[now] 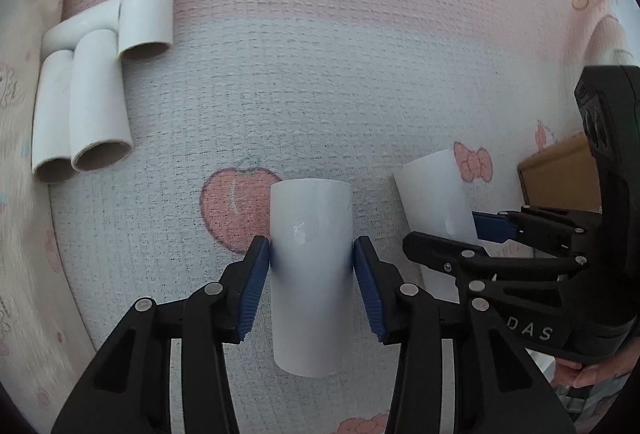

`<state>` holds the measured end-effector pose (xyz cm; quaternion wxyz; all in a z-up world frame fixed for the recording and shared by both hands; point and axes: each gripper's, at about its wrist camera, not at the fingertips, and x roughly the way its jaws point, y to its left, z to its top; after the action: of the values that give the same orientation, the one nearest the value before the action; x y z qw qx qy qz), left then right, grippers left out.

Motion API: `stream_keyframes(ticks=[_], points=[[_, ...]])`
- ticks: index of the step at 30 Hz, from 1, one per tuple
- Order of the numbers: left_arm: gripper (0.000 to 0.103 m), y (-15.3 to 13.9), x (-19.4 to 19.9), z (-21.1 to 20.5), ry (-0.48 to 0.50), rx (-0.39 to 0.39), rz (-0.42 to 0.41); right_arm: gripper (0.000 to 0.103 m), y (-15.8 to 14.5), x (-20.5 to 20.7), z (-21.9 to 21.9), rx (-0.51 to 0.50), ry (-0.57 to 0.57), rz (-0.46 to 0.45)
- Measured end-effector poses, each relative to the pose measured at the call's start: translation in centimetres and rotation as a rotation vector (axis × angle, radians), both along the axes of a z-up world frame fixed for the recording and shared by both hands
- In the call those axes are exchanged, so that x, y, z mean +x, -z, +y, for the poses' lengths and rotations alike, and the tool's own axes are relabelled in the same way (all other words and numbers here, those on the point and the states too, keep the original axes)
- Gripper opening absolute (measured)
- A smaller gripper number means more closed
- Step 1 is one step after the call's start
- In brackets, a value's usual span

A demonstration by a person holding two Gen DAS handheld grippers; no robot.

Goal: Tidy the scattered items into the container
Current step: 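Lift the tubes off the bedspread with both grippers, then carry the tubes over the box and lower the right gripper's tube among the rolls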

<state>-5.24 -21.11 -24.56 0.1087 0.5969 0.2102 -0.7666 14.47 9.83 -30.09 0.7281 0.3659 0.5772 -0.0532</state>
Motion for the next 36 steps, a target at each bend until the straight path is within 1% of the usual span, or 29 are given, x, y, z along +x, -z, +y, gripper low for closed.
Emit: stream_keyframes(ticks=[3,5,7,10,12,14,15,17,19,22,26,29,30,33,36], points=[[0.047,0.7,-0.5,-0.1,-0.004,0.041,-0.028,0.041,-0.1,-0.5,0.3,-0.009,-0.006,0.014],[0.047,1.6,-0.9,-0.3,-0.009,0.099,-0.069,0.041,-0.1,-0.8,0.3,-0.010,-0.005,0.019],[0.047,2.0,-1.0,-0.5,-0.038,0.134,-0.082,0.041,-0.1,-1.1,0.1,-0.007,0.004,0.024],[0.048,1.8,-0.9,-0.4,-0.054,0.128,-0.074,0.041,-0.4,-1.6,-0.1,-0.020,0.017,0.028],[0.047,1.7,-0.7,-0.3,-0.073,0.139,-0.064,0.041,-0.8,-2.0,-0.3,-0.022,0.026,0.018],[0.047,1.0,-0.3,-0.4,-0.091,0.167,-0.028,0.041,-1.6,-2.4,-0.5,-0.038,0.041,0.011],[0.047,0.4,-0.2,-0.3,-0.092,0.167,-0.004,0.041,-2.5,-2.7,-0.6,-0.064,0.050,0.002],[0.047,-1.4,-0.1,0.1,-0.078,0.130,0.045,0.041,-4.3,-3.3,-0.7,-0.111,0.059,-0.022],[0.047,-3.6,-0.1,0.8,-0.057,0.073,0.092,0.041,-6.1,-4.2,-1.0,-0.144,0.071,-0.058],[0.047,-7.3,-0.1,1.8,-0.026,0.014,0.191,0.041,-10.1,-5.2,-1.7,-0.201,0.096,-0.131],[0.047,-12.5,0.1,3.3,0.010,-0.034,0.338,0.041,-14.7,-7.0,-2.9,-0.248,0.141,-0.231],[0.047,-16.1,0.2,4.5,0.059,-0.041,0.431,0.041,-17.9,-8.7,-4.3,-0.280,0.175,-0.306],[0.047,-17.1,-0.4,5.4,0.078,-0.047,0.456,0.041,-18.9,-9.4,-4.7,-0.295,0.182,-0.322],[0.047,-19.7,-1.8,7.5,0.154,-0.072,0.498,0.041,-21.2,-11.2,-6.3,-0.333,0.202,-0.339],[0.047,-21.4,-3.8,9.5,0.233,-0.068,0.506,0.041,-22.4,-13.1,-8.1,-0.344,0.211,-0.330]])
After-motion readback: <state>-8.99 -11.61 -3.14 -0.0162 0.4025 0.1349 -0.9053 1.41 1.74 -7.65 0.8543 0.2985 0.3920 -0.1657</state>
